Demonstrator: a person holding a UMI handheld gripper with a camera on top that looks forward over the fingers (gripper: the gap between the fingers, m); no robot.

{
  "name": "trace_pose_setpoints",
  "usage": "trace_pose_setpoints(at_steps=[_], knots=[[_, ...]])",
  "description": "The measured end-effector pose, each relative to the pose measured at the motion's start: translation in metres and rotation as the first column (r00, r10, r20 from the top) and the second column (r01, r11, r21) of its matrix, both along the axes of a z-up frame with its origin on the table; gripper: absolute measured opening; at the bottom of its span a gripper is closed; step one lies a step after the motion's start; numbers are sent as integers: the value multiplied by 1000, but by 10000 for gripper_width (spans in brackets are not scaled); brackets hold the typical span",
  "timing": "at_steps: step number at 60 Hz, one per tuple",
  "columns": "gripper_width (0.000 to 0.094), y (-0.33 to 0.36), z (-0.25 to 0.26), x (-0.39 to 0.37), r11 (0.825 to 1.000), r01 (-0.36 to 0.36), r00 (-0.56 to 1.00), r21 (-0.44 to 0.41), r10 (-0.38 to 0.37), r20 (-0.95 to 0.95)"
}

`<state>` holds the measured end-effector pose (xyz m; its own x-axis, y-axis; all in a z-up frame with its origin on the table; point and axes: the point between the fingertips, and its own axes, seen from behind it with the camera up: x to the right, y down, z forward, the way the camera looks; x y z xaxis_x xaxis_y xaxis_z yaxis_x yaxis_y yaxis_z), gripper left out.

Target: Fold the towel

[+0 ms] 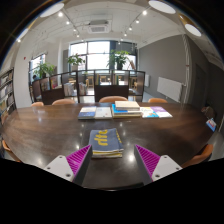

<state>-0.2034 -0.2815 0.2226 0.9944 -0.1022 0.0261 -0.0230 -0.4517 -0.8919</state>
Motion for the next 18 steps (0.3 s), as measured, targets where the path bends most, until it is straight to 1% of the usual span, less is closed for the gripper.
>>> trace_pose_setpoints(at_steps=[8,18], knots=[[844,-19,-5,0,1000,5,1000,-23,-4,30],[844,-24,4,-6,1000,0,999,-2,0,40]])
